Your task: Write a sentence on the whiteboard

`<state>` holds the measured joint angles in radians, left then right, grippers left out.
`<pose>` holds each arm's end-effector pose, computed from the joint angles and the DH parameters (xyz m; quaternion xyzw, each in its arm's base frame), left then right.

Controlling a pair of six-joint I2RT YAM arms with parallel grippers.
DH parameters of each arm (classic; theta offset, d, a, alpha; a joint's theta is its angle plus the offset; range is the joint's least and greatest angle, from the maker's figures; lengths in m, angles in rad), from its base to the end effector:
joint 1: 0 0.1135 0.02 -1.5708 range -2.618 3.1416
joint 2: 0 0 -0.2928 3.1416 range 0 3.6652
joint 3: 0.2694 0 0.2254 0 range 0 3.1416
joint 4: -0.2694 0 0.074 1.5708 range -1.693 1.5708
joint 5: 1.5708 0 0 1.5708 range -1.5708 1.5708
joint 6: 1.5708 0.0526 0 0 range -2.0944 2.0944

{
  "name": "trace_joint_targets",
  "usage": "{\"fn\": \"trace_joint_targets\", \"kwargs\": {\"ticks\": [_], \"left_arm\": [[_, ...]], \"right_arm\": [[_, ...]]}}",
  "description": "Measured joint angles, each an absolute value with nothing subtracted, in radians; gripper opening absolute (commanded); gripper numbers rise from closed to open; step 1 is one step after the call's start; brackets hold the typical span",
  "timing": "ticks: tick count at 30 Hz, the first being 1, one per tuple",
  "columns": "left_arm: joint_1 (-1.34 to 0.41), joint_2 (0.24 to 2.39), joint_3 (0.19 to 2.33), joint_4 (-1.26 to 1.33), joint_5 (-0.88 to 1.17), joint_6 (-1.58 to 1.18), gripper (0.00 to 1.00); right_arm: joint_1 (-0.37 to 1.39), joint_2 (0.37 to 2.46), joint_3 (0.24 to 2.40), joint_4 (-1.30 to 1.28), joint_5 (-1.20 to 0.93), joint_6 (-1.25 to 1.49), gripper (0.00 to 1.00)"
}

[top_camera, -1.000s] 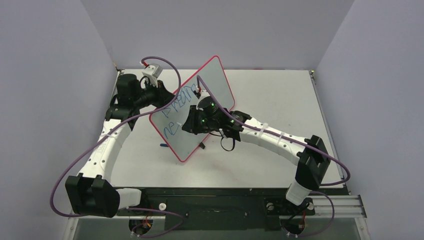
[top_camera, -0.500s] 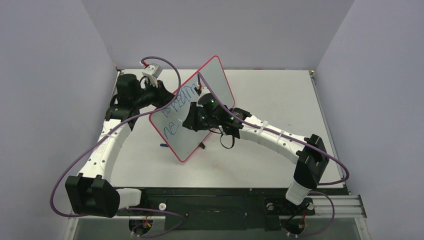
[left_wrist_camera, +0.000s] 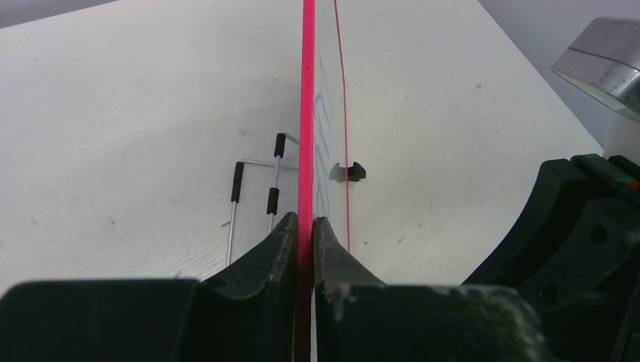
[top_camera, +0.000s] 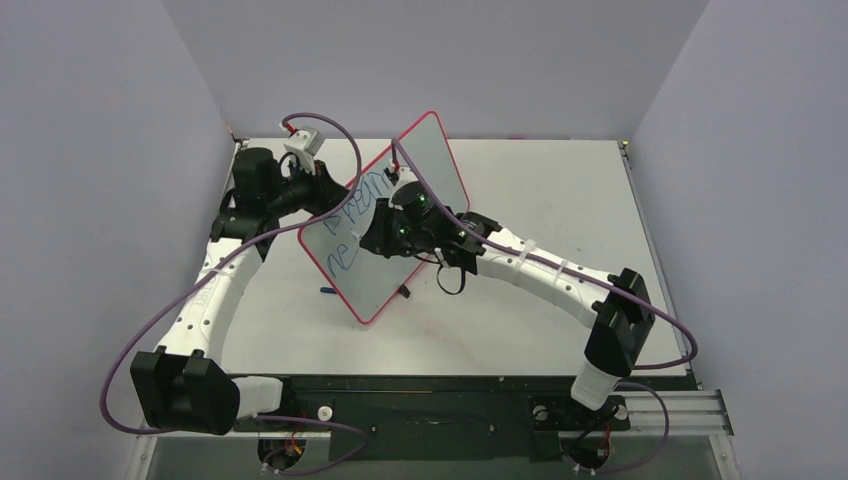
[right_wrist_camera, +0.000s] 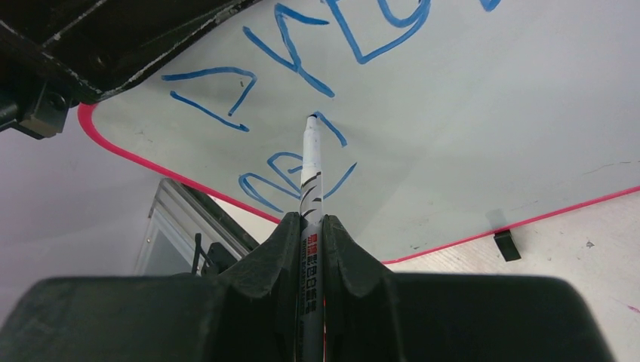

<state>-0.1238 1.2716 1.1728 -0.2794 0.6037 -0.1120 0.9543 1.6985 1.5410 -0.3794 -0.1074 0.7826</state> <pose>0.2591 -0.0623 0.3882 0.1716 0.7890 -0.3073 0.5035 0.2208 0.3213 0.3645 -0.1009 0.8626 0.4069 0.2832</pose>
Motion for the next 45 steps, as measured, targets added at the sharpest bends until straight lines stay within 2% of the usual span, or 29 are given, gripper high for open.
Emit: {"fn": "trace_joint_targets", "kwargs": {"ticks": [22, 45], "left_arm": [[-0.123, 1.272, 1.173, -0.279, 0.599, -0.112, 0.00], [-0.124, 1.272, 1.173, -0.279, 0.604, -0.116, 0.00]], "right_arm": [[0.993, 1.692, 1.400, -0.376, -0.104, 0.791, 0.00], [0.915, 1.678, 1.470, -0.396, -0.094, 0.766, 0.00]]}}
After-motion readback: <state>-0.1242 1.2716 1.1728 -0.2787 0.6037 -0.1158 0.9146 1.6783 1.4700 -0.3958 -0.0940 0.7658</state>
